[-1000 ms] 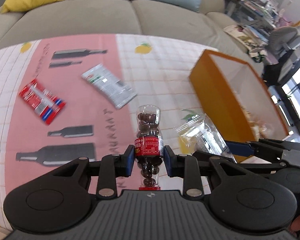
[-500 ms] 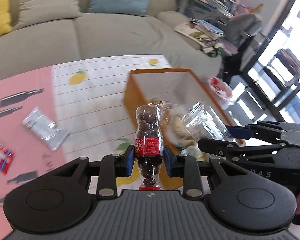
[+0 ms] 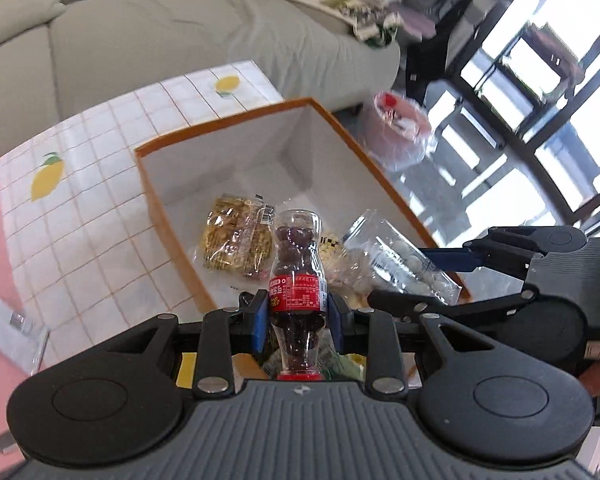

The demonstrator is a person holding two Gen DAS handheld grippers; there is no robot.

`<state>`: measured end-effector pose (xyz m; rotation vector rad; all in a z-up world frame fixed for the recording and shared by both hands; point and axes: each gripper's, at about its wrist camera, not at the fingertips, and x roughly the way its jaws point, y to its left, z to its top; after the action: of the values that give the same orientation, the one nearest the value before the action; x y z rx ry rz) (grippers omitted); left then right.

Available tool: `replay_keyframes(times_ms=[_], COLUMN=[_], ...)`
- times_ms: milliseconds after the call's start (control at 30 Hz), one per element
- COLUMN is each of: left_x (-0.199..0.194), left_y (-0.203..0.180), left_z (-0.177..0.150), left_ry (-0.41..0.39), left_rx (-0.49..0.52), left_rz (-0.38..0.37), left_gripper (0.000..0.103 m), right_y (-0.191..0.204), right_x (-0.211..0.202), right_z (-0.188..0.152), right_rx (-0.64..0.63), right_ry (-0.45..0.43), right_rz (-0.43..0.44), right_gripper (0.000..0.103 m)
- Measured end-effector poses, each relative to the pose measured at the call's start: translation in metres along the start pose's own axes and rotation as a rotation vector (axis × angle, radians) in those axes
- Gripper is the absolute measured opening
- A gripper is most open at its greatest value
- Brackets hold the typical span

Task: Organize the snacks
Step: 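Carry the bottle and white-ball pack over the orange box and release them inside, then withdraw both tools from the box back over the table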

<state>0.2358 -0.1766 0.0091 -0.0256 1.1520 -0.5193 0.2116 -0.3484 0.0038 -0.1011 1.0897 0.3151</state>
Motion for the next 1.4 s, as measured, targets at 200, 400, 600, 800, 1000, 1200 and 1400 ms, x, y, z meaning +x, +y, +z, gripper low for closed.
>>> replay_keyframes(times_ms=[200, 400, 600, 800, 1000, 1200, 1400], left_x=[0.044, 0.076, 0.096, 0.108, 0.106, 0.099, 0.080], left_y=[-0.004, -0.002, 0.005, -0.005, -0.007, -0.006, -0.010], left_z=[0.025, 0.037, 0.038, 0.039, 0.039, 0.039, 0.033], left_ry=[0.101, 0.181, 0.277, 0.347, 0.352, 0.327, 0.300], left_rx=[0.071, 0.081, 0.083, 0.140, 0.144, 0.136, 0.140], left_rz=[0.068, 0.107, 0.119, 0.167, 0.176, 0.159, 0.140], left_gripper=[0.034, 0.034, 0.034, 0.034, 0.034, 0.036, 0.041], right_y=[-0.006, -0.013, -0.011, -0.012, -0.010, -0.011, -0.012], right_x=[0.041, 0.061, 0.083, 0.097, 0.105, 0.098, 0.084], right_z=[0.013, 0.017, 0.018, 0.016, 0.014, 0.014, 0.018], right_rx=[-0.053, -0.105, -0.188, -0.232, -0.271, -0.258, -0.234], right_ry=[0.073, 0.095, 0.114, 0.134, 0.162, 0.158, 0.155], right_rz=[-0.029, -0.030, -0.034, -0.032, -0.034, -0.019, -0.008], right_gripper=[0.053, 0.053, 0.054, 0.055, 0.058, 0.069, 0.070])
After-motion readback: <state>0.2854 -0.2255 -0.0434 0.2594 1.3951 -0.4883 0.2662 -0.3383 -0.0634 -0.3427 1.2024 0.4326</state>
